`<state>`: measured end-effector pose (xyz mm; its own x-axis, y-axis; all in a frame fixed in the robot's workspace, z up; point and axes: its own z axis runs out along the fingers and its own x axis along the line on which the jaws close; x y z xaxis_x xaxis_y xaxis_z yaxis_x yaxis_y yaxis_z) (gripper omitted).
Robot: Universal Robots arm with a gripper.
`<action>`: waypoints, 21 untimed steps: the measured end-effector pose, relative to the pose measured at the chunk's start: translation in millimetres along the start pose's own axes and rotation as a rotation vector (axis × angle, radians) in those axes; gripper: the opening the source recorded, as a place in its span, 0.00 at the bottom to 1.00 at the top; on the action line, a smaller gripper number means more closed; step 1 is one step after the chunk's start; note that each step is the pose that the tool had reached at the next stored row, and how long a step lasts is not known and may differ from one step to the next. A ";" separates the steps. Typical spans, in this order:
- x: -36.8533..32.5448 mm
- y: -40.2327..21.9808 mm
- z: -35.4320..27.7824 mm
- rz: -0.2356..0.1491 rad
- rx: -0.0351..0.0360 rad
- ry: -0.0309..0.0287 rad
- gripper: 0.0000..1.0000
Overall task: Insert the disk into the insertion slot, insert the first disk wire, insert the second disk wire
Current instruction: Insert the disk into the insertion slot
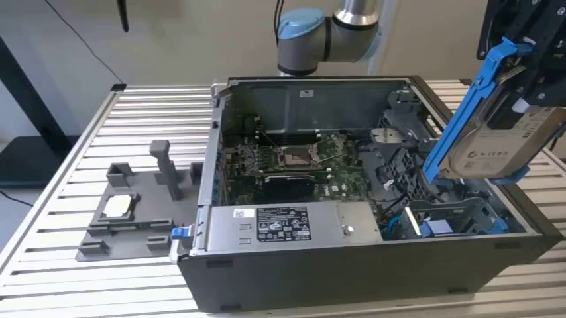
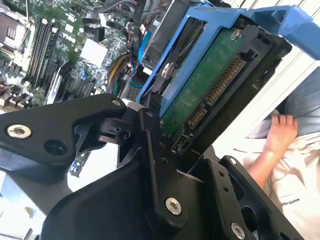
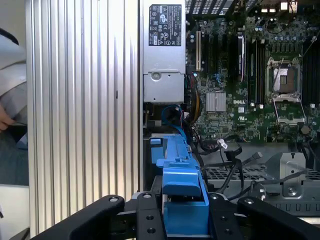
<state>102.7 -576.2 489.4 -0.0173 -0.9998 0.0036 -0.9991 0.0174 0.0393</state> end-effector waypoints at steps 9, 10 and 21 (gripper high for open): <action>0.0 -3.1 7.4 -0.032 0.0002 0.0047 0.33; 0.0 -3.4 9.1 -0.032 0.0002 0.0062 0.33; -0.2 -6.9 25.5 -0.031 0.0003 0.0337 0.33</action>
<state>108.6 -576.2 463.6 0.0148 -0.9992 0.0361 -0.9991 -0.0133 0.0397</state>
